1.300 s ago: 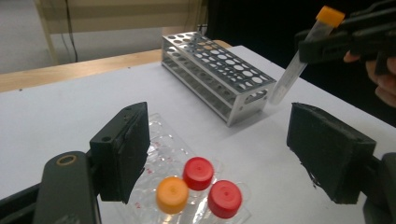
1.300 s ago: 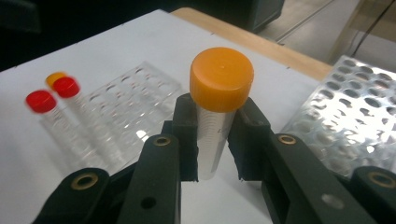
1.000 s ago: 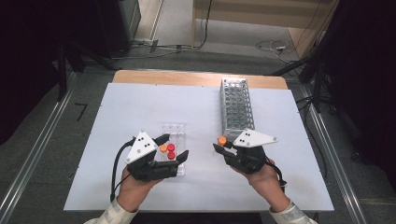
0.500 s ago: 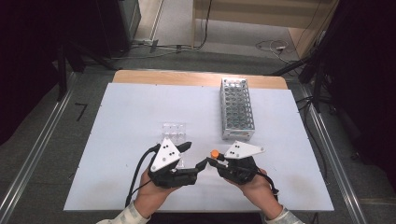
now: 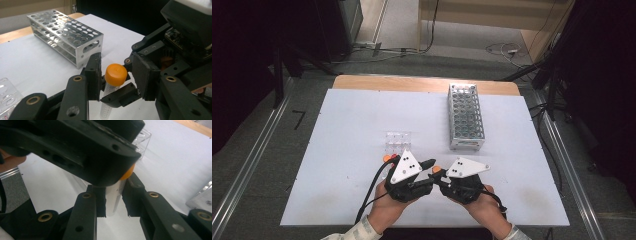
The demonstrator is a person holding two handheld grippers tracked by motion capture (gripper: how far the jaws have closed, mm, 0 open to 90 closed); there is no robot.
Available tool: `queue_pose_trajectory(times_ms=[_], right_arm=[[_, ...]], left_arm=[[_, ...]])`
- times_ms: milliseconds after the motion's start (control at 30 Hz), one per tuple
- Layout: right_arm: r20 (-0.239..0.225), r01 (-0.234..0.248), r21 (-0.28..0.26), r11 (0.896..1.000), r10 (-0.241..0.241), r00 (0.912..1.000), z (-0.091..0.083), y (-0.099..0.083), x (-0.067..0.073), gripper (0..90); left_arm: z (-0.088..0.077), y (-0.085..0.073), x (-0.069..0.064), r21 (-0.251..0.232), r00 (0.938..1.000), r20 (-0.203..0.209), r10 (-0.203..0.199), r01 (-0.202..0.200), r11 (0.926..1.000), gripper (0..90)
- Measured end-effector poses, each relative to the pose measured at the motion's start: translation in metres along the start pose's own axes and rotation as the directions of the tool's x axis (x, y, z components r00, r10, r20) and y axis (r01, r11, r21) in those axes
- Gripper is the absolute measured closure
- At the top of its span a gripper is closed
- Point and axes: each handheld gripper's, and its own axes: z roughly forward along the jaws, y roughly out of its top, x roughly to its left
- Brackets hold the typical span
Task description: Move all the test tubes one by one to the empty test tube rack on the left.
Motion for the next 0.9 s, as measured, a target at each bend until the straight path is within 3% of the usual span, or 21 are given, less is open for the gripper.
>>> queue_pose_trajectory(times_ms=[200, 700, 767, 900], right_arm=[[0.009, 0.017, -0.003, 1.000, -0.017, 0.9998, 0.0000, 0.0002, 0.0036, 71.2], [0.010, 0.002, -0.004, 1.000, -0.002, 0.9999, -0.0009, -0.0002, 0.0036, 70.7], [-0.003, 0.006, -0.019, 1.000, -0.006, 1.0000, -0.0021, 0.0000, 0.0037, 63.7], [-0.025, -0.010, -0.022, 1.000, 0.009, 0.9996, -0.0043, 0.0011, 0.0026, 40.5]], left_arm=[[0.0020, -0.0024, 0.0017, 0.009, 1.0000, 0.004, -0.007, 0.007, 0.9999, 66.0], [0.0016, -0.0028, 0.0019, 0.013, 1.0000, 0.008, -0.004, 0.004, 0.9999, 70.4], [-0.0002, -0.0017, 0.0018, 0.006, 0.9999, 0.009, -0.009, 0.009, 0.9999, 70.4], [-0.0052, 0.0020, 0.0005, -0.005, 0.9998, 0.018, -0.008, 0.008, 1.0000, 70.5]])
